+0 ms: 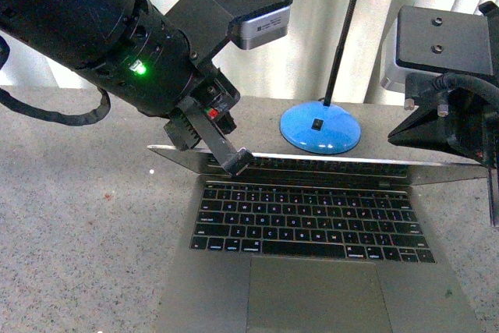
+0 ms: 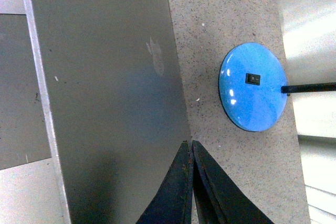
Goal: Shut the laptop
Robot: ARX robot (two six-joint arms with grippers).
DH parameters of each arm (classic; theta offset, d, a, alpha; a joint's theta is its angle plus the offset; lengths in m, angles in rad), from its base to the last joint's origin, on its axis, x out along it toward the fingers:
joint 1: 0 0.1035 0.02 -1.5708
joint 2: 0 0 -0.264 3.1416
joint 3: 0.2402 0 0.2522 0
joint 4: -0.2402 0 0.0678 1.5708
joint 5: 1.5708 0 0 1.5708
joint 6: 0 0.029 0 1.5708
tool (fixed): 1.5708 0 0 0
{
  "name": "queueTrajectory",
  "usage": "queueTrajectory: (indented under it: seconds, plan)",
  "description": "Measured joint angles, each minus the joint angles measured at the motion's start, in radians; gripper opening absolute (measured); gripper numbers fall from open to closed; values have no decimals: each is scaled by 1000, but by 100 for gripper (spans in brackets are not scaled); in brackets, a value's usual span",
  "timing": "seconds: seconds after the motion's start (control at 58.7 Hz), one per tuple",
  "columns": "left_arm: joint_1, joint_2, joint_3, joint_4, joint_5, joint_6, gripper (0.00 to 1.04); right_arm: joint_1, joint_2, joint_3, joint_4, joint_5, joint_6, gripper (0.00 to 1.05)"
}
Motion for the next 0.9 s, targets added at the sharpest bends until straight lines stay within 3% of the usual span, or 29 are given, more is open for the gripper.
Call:
queueTrajectory:
  seconds: [0.903]
  plan:
    - [-13, 18, -56, 41, 26, -31, 4, 8, 27, -37, 10, -8, -12, 3]
